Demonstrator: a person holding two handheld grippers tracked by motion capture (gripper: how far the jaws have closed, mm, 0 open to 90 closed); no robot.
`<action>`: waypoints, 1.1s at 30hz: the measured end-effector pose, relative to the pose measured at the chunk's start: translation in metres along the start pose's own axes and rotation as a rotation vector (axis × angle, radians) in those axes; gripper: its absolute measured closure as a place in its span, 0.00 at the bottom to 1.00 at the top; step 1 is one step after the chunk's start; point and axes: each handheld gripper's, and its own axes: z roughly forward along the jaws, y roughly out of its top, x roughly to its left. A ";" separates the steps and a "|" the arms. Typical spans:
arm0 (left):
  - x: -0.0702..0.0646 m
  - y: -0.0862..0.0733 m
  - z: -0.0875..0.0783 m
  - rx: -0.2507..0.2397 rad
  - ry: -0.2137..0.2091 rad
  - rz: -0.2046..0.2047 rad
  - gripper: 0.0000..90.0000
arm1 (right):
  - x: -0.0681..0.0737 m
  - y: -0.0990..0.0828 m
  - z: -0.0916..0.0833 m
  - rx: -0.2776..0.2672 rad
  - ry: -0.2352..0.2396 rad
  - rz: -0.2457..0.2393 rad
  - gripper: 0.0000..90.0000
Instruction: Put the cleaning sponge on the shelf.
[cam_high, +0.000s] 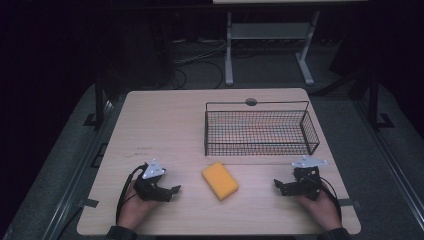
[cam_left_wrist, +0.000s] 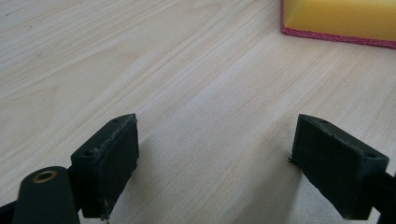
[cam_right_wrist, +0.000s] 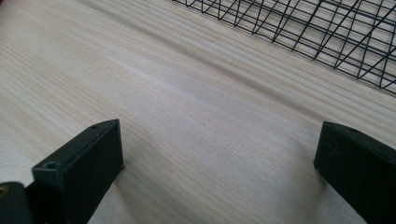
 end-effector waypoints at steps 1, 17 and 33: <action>0.000 0.000 0.000 -0.001 0.001 -0.001 0.16 | 0.000 0.000 0.000 0.000 0.000 0.000 0.01; -0.008 0.008 -0.012 -0.030 -0.050 0.023 0.71 | 0.000 0.000 0.000 0.000 0.000 0.000 0.01; -0.032 0.031 -0.009 -0.061 -0.169 0.047 1.00 | 0.000 0.000 0.000 0.000 0.000 0.000 0.01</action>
